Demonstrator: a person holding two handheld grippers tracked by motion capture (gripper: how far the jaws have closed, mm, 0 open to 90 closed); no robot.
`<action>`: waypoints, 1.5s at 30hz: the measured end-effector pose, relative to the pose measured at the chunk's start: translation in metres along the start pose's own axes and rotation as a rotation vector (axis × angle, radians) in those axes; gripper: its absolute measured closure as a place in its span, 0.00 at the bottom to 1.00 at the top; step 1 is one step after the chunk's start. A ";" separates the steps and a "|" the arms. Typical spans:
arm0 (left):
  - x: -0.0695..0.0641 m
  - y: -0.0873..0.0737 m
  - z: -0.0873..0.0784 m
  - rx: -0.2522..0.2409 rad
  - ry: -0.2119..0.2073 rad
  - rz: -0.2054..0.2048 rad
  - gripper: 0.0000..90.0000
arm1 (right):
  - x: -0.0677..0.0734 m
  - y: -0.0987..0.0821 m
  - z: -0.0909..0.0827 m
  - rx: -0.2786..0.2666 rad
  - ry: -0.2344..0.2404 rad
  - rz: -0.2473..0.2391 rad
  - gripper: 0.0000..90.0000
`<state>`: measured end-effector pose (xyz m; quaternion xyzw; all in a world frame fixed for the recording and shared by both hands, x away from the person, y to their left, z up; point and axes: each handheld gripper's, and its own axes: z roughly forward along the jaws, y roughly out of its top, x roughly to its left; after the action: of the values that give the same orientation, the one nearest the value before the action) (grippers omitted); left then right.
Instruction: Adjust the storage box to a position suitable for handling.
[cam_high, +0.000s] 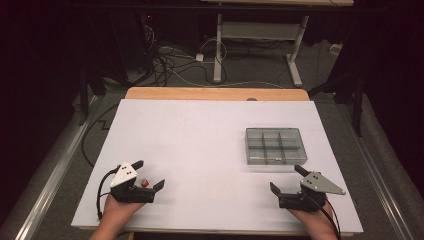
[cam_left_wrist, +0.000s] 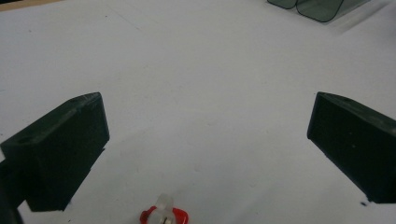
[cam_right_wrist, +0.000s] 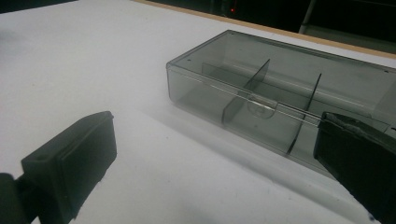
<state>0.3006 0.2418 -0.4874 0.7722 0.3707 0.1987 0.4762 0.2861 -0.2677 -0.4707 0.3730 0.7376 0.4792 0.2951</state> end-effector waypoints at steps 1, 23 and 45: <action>0.000 0.000 0.000 0.004 0.002 -0.001 0.00 | 0.000 0.000 0.000 0.002 0.000 -0.002 0.00; 0.002 -0.002 0.000 -0.006 0.013 -0.031 0.00 | 0.001 0.001 0.000 0.009 -0.007 -0.030 0.00; 0.002 -0.003 0.002 -0.005 0.006 -0.006 0.00 | -0.020 0.001 -0.011 0.002 -0.066 0.032 0.01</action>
<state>0.3018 0.2429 -0.4908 0.7693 0.3738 0.2004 0.4778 0.2885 -0.2898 -0.4645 0.4007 0.7218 0.4708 0.3110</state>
